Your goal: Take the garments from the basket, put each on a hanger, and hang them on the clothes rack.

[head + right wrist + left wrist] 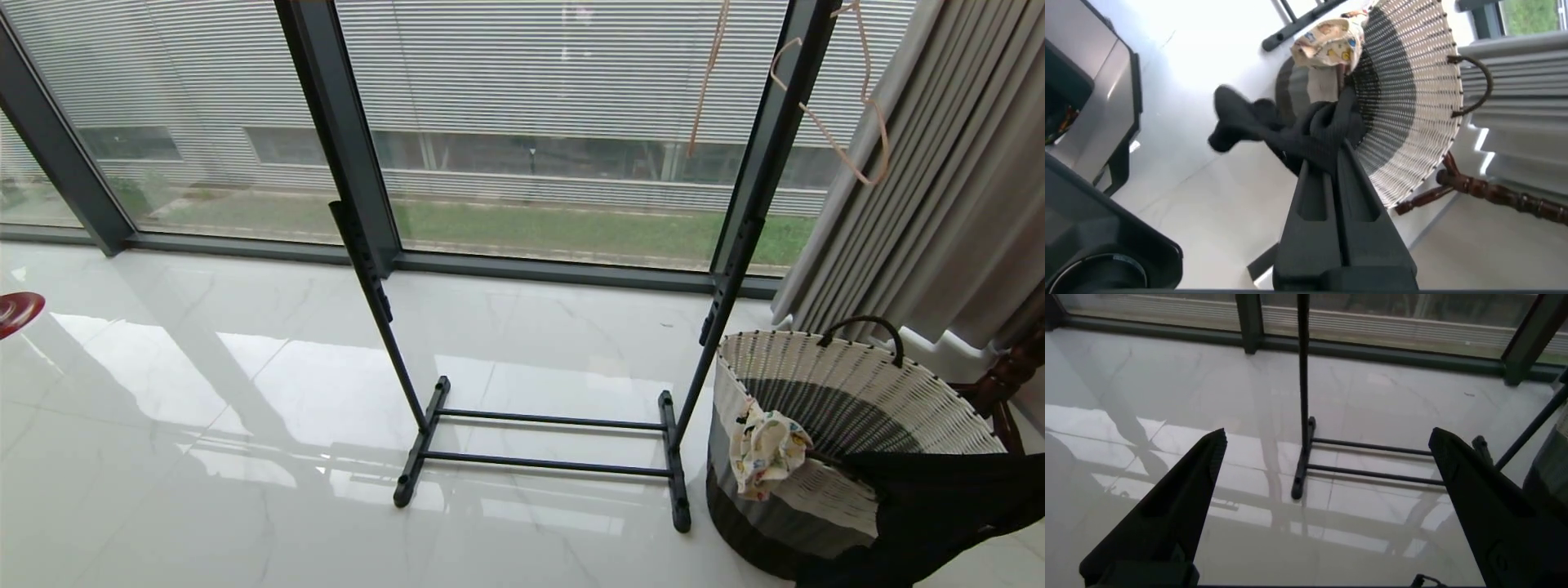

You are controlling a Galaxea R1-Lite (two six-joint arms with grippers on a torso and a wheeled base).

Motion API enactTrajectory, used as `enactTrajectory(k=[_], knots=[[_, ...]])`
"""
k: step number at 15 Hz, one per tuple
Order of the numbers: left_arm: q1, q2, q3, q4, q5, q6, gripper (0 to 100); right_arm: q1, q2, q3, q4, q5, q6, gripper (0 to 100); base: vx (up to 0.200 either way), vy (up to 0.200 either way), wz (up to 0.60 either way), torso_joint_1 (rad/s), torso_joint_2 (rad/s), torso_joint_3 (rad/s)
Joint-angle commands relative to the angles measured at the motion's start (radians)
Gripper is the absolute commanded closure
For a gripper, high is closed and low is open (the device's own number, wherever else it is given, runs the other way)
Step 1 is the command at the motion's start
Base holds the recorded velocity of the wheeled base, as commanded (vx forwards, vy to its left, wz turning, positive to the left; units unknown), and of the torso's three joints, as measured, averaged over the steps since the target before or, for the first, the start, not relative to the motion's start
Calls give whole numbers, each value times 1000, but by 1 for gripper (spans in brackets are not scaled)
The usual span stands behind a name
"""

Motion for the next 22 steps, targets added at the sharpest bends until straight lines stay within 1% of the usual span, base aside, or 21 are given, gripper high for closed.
enactTrajectory(k=[1,2,3,4,5,6,7,8,9,10,12,13,14,15,16,17,18,19,20,21,22], knots=[[-1,2,0,0,0,1,0,25,21,-9,-1,0,1,100,0,0,0,0,0,0],[-1,2,0,0,0,4,0,31,24,-9,-1,0,1,100,0,0,0,0,0,0],[-3,3,-9,-25,-18,9,0,31,24,-10,-1,2,3,100,0,0,0,0,0,0],[-23,66,-95,-51,-70,-17,0,31,24,-12,-3,2,9,100,0,0,0,0,0,0],[-47,130,-143,-56,-78,-43,0,31,24,-10,-3,3,16,100,0,0,0,0,0,0],[-107,345,-278,-123,-76,-73,0,31,18,-7,-3,3,36,100,0,0,0,0,0,0],[-140,499,-322,-220,-75,-74,0,31,13,-9,-3,3,41,100,0,0,0,0,0,0],[-170,637,-341,-342,-72,-76,0,31,7,-9,-3,2,47,100,0,0,0,0,0,0],[-219,769,-345,-464,-70,-74,0,31,1,-10,-3,2,56,100,0,0,0,0,0,0],[-301,905,-337,-562,-70,-73,0,31,-2,-10,-3,2,72,100,0,0,0,0,0,0],[-488,1081,-316,-612,-67,-73,0,31,-4,-6,-3,3,99,100,0,0,0,0,0,0],[-586,1190,-324,-672,-59,-73,0,31,-2,-7,-4,5,102,100,0,0,0,0,0,0],[-646,1284,-336,-731,-40,-73,0,31,-1,-7,-12,5,110,100,0,0,0,0,0,0],[-719,1405,-367,-801,19,-76,0,31,-1,-6,-27,5,118,100,0,0,0,0,0,0],[-795,1520,-416,-850,76,-86,0,31,-1,-7,-32,3,118,100,0,0,0,0,0,0],[-876,1617,-489,-884,99,-115,0,31,1,-10,-32,3,119,100,0,0,0,0,0,0],[-946,1686,-557,-892,106,-135,0,31,1,-10,-32,3,118,100,0,0,0,0,0,0],[-995,1740,-603,-892,111,-138,0,31,1,-10,-32,3,119,100,0,0,0,0,0,0],[-1063,1838,-635,-893,109,-115,0,31,5,-12,-34,5,118,100,0,0,0,0,0,0],[-1107,1898,-664,-896,109,-91,0,34,5,-13,-35,8,116,100,0,0,0,0,0,0],[-1147,1956,-712,-904,109,-91,0,54,5,-15,-35,9,116,100,0,0,0,0,0,0]])
